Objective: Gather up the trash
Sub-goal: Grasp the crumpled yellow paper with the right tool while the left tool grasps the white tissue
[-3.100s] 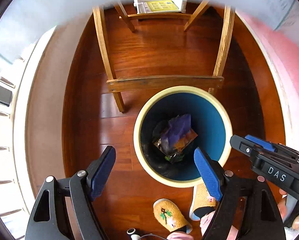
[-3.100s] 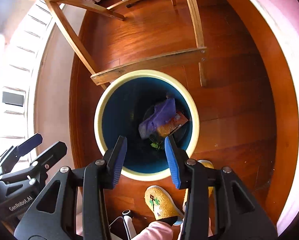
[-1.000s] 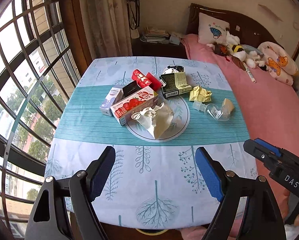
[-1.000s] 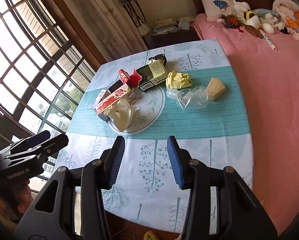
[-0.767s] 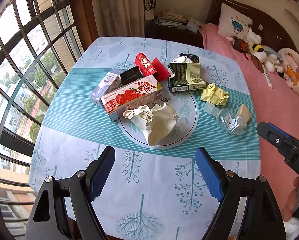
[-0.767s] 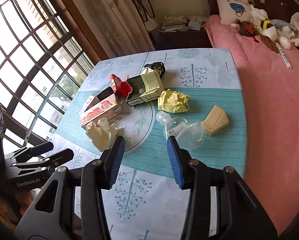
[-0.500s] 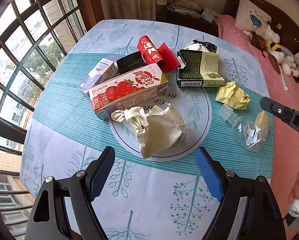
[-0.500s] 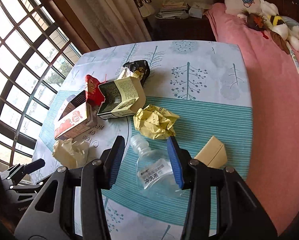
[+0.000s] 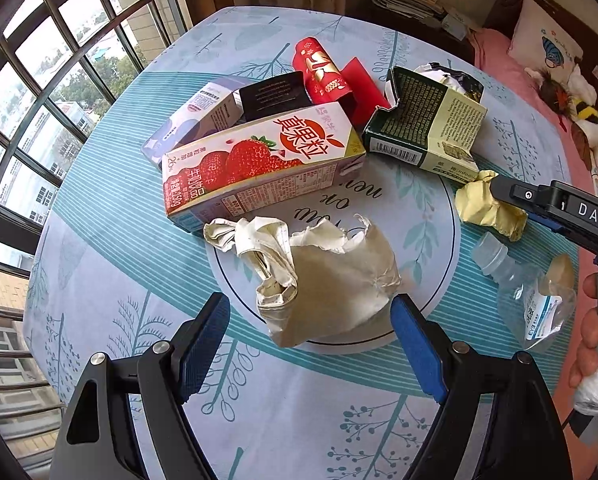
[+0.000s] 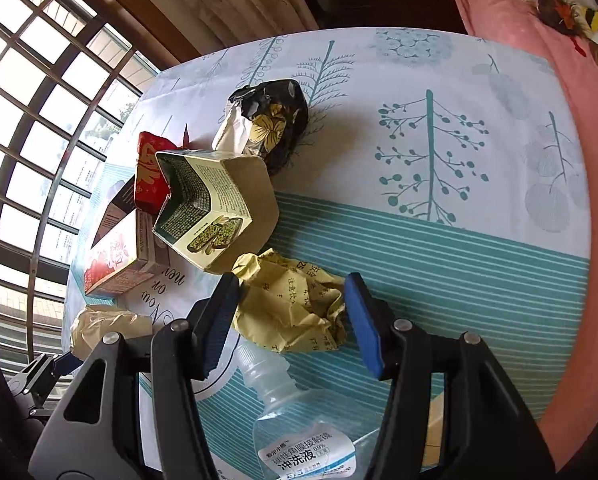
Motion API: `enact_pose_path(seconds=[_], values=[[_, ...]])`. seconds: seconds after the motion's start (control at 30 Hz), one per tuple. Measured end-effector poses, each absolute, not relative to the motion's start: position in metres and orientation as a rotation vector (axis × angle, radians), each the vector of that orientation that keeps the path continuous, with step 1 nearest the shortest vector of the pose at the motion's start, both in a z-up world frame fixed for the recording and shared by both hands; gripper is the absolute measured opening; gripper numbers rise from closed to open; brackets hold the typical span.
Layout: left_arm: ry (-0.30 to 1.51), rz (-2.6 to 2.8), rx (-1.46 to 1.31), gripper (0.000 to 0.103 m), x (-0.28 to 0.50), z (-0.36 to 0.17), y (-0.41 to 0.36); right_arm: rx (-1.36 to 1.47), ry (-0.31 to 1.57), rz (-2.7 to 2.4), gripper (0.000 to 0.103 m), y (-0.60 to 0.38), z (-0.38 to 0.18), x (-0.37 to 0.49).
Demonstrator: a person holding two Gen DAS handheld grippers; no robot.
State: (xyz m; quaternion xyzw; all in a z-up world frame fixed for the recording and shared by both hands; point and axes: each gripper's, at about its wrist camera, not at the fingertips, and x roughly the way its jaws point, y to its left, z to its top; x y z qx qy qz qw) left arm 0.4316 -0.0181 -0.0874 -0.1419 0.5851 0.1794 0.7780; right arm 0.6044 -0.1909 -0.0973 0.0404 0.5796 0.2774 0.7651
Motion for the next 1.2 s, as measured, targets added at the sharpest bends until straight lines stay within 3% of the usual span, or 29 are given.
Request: enact_pose_path(seconds=[0.4,0.47,0.57,0.67,0.87,1.07,1.2], values=[[1.282,0.437,-0.292,0.084,0.455,-0.096,-0.015,0.051,1.314,0.718,0.052,-0.157,-0.099,0.585],[1.280,0.425,-0.307,0.076,0.455,-0.098,-0.011,0.058,1.322,0.748,0.054,-0.154,-0.097,0.581],[1.275,0.402,-0.319,0.064,0.451,-0.097,-0.008,0.026,1.310,0.797,0.066,-0.146,-0.092,0.572],[1.258,0.384,-0.336,0.051,0.444,-0.096,-0.002,-0.056,1.297,0.811,0.066,-0.137,-0.091,0.560],[1.222,0.358,-0.371,0.034,0.428,-0.086,0.010,-0.160,1.275,0.783,0.065,-0.125,-0.099,0.545],[1.211,0.351,-0.399,0.032,0.408,-0.075,0.023,-0.198,1.239,0.802,0.052,-0.118,-0.090,0.525],[1.198,0.345,-0.387,0.032,0.392,-0.062,0.026,-0.176,1.213,0.819,0.051,-0.118,-0.072,0.505]])
